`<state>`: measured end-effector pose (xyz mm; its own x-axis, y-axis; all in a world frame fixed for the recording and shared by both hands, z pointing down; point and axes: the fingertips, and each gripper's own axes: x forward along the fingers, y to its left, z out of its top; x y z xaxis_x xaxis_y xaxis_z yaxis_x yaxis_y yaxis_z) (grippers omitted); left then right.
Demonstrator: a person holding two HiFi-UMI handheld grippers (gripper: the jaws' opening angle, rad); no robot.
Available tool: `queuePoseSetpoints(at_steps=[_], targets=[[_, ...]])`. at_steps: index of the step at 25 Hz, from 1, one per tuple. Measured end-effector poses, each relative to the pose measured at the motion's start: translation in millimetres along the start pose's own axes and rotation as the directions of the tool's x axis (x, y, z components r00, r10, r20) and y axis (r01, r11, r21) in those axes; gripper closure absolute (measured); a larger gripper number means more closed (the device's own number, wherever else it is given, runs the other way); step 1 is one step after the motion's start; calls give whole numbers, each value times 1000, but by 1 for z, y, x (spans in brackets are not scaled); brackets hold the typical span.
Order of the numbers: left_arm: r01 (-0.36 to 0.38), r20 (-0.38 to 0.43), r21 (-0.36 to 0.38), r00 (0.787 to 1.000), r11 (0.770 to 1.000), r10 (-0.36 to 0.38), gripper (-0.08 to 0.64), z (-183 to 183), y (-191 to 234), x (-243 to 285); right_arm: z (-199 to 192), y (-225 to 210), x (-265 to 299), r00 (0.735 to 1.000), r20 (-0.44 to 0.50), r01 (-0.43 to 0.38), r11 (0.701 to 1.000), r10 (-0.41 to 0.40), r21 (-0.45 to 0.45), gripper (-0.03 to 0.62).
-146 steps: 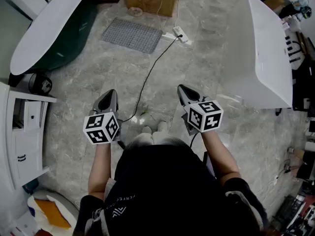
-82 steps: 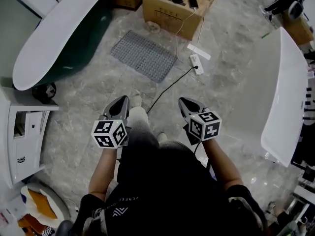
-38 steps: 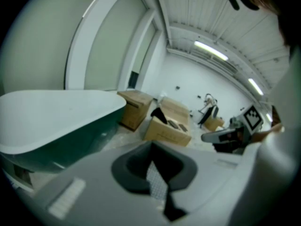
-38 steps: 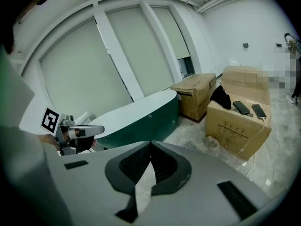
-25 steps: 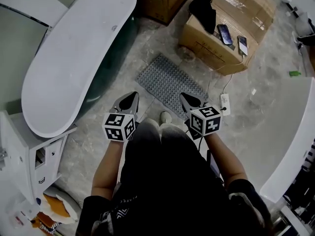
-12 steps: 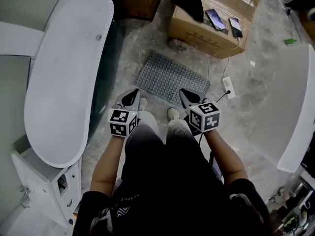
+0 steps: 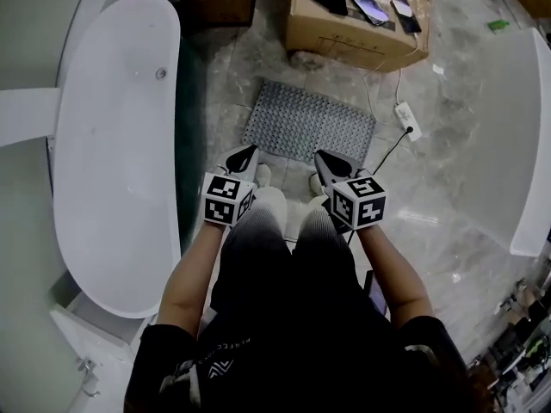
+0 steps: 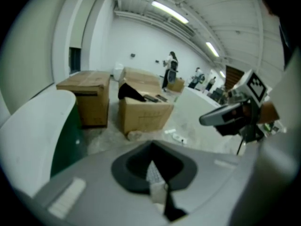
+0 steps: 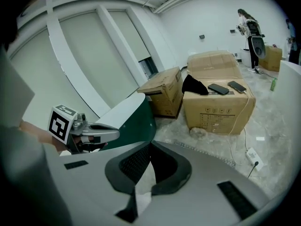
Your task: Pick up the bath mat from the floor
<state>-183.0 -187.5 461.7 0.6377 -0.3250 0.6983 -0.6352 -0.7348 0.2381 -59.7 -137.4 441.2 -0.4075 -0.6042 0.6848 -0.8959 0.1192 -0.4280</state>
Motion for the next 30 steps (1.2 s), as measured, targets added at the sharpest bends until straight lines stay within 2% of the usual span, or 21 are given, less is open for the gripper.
queuePoseSetpoints(at_steps=[8,13,20,30], targets=[[36,-42,32,999,999,-34,544,-24,21,14,-22,5,27,998,-4,56,998,-56,36,594],[54,-90,32,995,998,-51,494,-51,27,32,-39,3,42,997,-10,75,996,-75,44,594],[-10,-114,24,993,1000,13,414,-82,41,70,-69,-13,73,997,-34,72,996,-70,47,594],[-81,-172,-3,982,997,80,414,-134,74,137,-104,-55,135,995,-69,71,997,-69,33,594]])
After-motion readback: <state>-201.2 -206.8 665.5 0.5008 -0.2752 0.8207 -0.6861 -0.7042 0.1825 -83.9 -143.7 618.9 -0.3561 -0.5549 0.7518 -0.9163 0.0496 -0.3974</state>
